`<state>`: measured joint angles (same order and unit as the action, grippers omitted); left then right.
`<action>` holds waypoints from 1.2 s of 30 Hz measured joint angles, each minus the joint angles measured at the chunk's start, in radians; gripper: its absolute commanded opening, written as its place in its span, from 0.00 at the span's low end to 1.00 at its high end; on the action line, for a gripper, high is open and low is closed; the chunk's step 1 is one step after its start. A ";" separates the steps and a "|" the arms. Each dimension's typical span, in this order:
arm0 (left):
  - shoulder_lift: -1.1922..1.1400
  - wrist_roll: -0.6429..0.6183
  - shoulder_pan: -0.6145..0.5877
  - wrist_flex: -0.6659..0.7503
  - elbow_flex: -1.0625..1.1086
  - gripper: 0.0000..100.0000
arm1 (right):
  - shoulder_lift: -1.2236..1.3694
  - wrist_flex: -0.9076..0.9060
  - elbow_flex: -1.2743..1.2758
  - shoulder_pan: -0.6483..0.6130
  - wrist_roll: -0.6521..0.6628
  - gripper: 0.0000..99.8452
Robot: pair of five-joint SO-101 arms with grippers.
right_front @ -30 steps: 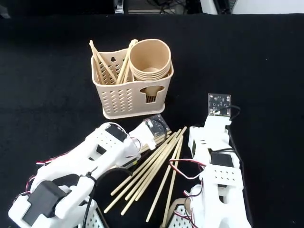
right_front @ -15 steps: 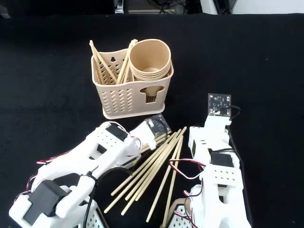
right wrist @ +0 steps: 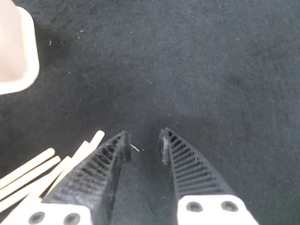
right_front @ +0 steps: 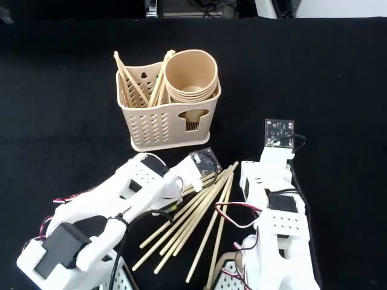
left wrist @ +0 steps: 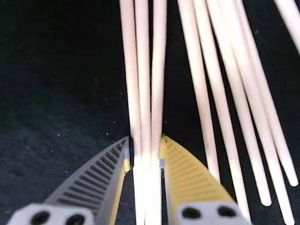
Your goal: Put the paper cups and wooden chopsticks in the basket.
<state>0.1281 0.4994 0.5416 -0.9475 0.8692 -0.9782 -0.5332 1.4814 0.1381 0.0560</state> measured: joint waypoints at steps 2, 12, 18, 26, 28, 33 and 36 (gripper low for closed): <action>0.000 0.000 -0.002 0.000 0.000 0.03 | 0.000 0.000 0.000 0.000 0.000 0.12; 0.002 0.000 -0.002 0.003 0.000 0.03 | 0.000 0.000 0.000 0.000 0.000 0.12; 0.110 0.000 -0.002 0.003 0.023 0.03 | 0.000 0.000 0.000 0.000 0.000 0.12; 0.381 0.000 -0.003 0.005 0.160 0.03 | 0.000 0.000 0.000 0.000 0.000 0.12; 0.423 0.000 -0.003 0.005 0.173 0.03 | 0.000 0.000 0.000 0.000 0.000 0.12; 0.453 0.000 -0.003 0.005 0.184 0.04 | 0.000 0.000 0.000 0.000 0.000 0.12; 0.422 0.000 -0.003 0.005 0.184 0.12 | 0.000 0.000 0.000 0.000 0.000 0.12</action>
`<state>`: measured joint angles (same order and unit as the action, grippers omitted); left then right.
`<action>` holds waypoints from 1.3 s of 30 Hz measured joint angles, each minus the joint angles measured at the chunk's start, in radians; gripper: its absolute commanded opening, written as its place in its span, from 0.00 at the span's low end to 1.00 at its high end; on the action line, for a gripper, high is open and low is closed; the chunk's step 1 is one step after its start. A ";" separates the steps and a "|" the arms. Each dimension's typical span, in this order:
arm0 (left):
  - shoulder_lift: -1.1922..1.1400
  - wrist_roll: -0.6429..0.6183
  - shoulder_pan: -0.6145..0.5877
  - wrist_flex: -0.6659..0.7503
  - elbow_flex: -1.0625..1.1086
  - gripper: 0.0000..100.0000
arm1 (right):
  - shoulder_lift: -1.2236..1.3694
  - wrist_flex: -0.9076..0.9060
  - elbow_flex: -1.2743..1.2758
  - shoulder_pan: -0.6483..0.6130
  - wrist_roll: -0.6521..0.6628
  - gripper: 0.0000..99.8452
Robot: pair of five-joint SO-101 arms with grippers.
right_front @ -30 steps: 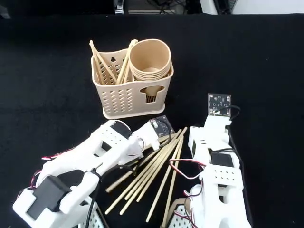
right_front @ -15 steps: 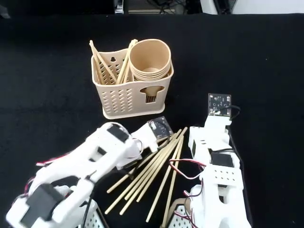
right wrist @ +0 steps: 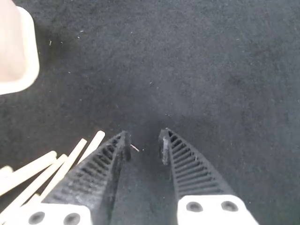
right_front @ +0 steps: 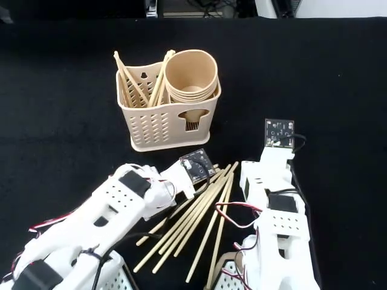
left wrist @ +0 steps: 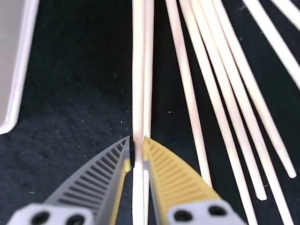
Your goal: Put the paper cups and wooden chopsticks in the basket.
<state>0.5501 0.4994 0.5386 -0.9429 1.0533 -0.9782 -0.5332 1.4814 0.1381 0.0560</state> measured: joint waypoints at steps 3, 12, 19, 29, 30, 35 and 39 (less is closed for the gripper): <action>-0.071 0.000 0.000 0.000 0.000 0.19 | 0.000 0.000 0.000 0.000 0.000 0.12; -0.295 0.000 -0.006 -0.002 -0.114 0.13 | 0.000 0.000 0.000 0.000 0.000 0.12; -0.350 0.000 -0.006 -0.002 -0.149 0.13 | 0.000 0.000 0.000 0.000 0.000 0.12; -0.359 0.002 -0.018 -0.002 -0.158 0.06 | 0.000 0.000 0.000 0.000 0.000 0.12; -0.361 0.000 -0.018 -0.003 -0.158 0.03 | 0.000 0.000 0.000 0.000 0.000 0.12; -0.365 0.000 -0.017 -0.005 -0.158 0.03 | 0.000 0.000 0.000 0.000 0.000 0.12; -0.365 0.000 -0.017 -0.005 -0.158 0.03 | 0.000 0.000 0.000 0.000 0.000 0.12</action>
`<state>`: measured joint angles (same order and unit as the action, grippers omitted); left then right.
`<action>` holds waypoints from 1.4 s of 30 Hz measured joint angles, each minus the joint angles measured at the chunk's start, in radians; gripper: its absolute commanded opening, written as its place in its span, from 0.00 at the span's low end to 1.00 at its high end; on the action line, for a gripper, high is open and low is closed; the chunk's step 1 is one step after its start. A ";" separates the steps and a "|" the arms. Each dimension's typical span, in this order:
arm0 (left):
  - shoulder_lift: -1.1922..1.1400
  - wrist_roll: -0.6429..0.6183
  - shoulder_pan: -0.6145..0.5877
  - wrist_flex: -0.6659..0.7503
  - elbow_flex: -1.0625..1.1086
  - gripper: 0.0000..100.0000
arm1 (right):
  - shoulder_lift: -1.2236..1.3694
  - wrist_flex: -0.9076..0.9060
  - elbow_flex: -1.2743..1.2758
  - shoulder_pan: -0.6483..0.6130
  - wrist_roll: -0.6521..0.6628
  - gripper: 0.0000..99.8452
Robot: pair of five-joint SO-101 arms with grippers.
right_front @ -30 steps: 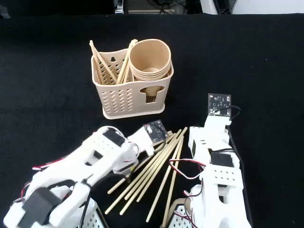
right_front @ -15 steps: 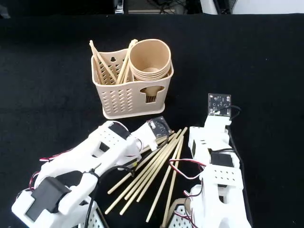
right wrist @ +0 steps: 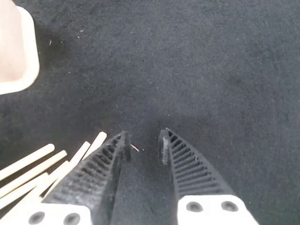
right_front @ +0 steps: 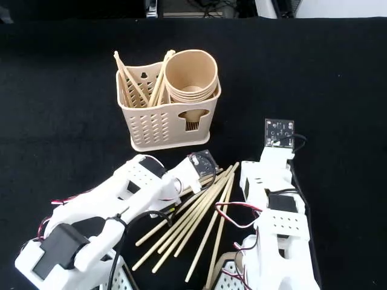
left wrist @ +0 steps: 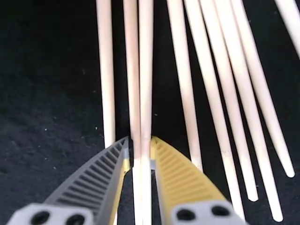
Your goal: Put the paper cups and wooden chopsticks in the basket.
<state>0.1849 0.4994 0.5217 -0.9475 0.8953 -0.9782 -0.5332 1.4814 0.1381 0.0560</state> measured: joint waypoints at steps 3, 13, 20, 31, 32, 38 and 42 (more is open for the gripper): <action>0.002 -0.002 0.017 0.000 0.000 0.03 | 0.000 0.000 0.000 0.000 0.000 0.12; 0.204 -0.031 0.058 -0.074 0.006 0.03 | 0.000 0.000 0.000 0.000 0.000 0.12; 0.439 -0.031 0.060 -0.089 0.081 0.03 | 0.000 0.000 0.000 0.000 0.000 0.12; 0.799 -0.071 0.060 -0.092 0.091 0.03 | 0.000 0.000 0.000 0.000 0.000 0.12; 0.842 -0.071 0.060 -0.092 0.091 0.03 | 0.000 0.000 0.000 0.000 0.000 0.12; 1.097 -0.074 0.060 -0.086 0.037 0.03 | 0.000 0.000 0.000 0.000 0.000 0.12; 1.189 -0.074 0.058 -0.012 -0.009 0.03 | 0.000 0.000 0.000 0.000 0.000 0.12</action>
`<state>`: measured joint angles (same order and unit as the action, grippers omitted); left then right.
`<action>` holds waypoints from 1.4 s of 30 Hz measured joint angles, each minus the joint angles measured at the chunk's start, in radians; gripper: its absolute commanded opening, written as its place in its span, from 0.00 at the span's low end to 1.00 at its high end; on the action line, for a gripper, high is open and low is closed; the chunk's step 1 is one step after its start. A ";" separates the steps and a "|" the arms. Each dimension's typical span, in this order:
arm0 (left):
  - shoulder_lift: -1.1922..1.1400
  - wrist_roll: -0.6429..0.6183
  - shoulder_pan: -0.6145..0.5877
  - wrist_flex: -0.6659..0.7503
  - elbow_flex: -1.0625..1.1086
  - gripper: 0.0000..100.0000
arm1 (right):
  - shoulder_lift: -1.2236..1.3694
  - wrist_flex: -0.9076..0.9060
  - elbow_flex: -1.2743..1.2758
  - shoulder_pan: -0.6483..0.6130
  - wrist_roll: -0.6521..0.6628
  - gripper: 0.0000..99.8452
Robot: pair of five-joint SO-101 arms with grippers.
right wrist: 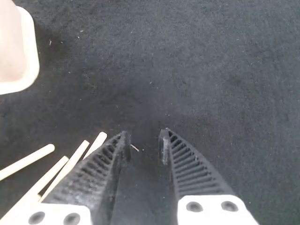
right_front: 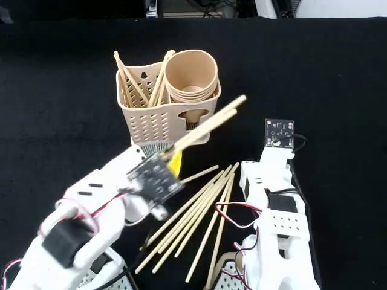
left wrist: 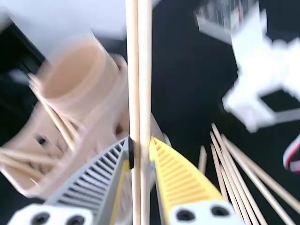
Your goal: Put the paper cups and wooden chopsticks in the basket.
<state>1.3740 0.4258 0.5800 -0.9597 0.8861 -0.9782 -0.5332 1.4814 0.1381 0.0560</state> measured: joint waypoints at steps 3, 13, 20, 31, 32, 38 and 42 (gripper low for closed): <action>0.023 0.000 0.000 0.095 -0.025 0.03 | 0.000 0.000 0.000 0.000 0.000 0.12; -0.058 -0.175 -0.210 0.640 -0.031 0.03 | 0.000 0.000 0.000 0.000 0.000 0.12; -0.247 -0.334 -0.324 0.878 -0.023 0.03 | 0.000 0.000 0.000 0.000 0.000 0.12; -0.554 -0.339 -0.342 0.951 -0.021 0.03 | 0.000 0.000 0.000 0.000 0.000 0.12; -0.566 -0.339 -0.354 0.951 -0.021 0.03 | 0.000 0.000 0.000 0.000 0.000 0.12; -0.591 -0.344 -0.442 0.951 0.015 0.08 | 0.000 0.000 0.000 0.000 0.000 0.12; -0.591 -0.344 -0.450 0.945 0.032 0.18 | 0.000 0.000 0.000 0.000 0.000 0.12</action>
<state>0.7833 0.0821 0.1304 -0.0146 0.9183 -0.9782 -0.5332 1.4814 0.1381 0.0560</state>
